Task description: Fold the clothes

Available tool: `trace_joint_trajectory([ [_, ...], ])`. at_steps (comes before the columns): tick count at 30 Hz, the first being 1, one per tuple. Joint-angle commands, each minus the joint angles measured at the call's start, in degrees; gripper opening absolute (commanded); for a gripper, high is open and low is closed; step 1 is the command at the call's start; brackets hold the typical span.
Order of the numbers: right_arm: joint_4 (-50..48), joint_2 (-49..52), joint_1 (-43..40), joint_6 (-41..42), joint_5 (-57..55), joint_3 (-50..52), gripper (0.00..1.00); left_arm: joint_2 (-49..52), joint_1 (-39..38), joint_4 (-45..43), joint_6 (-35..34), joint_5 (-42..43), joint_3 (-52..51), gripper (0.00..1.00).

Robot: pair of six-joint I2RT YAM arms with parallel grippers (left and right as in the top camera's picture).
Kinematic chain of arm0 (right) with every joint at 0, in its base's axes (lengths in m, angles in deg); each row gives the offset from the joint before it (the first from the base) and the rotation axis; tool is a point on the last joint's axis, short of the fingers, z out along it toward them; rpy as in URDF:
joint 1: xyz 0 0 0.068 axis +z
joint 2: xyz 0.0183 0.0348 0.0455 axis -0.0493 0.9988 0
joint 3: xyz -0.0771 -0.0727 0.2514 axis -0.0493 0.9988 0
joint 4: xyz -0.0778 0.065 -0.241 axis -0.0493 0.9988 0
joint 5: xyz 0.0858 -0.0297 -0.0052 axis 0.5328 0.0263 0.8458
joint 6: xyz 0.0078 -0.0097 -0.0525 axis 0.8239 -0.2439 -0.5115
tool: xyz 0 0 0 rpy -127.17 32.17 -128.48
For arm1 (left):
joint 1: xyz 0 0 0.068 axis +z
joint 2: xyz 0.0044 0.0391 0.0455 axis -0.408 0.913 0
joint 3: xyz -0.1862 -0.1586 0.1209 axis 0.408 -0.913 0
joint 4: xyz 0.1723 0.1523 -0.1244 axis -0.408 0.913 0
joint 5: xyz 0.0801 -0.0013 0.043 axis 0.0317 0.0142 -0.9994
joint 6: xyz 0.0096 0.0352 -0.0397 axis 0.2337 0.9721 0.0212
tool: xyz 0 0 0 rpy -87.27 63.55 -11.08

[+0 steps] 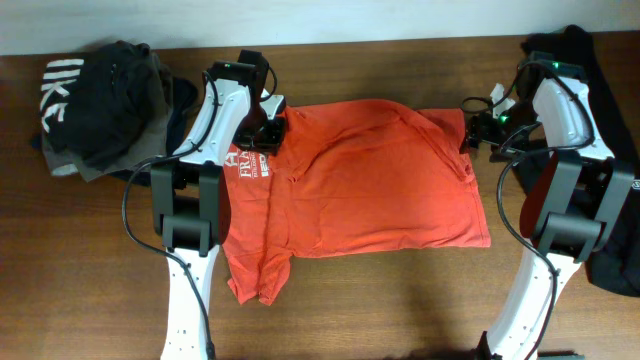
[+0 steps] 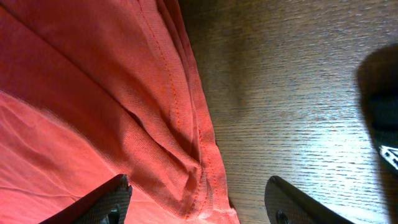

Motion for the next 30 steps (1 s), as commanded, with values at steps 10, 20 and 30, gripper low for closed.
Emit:
trace_joint_trajectory([
  [10,-0.13,-1.46,0.37,-0.35,0.57,-0.02,0.74,-3.58,1.73,4.37,0.24,-1.57,16.37,0.01],
  [20,-0.37,-1.46,0.37,-0.35,2.08,-0.02,0.73,-4.61,0.83,2.86,0.26,-1.57,31.67,0.01],
  [30,-1.42,-1.42,1.16,-0.37,1.11,0.0,0.73,-4.59,0.28,0.42,0.26,-1.77,31.67,0.01],
])
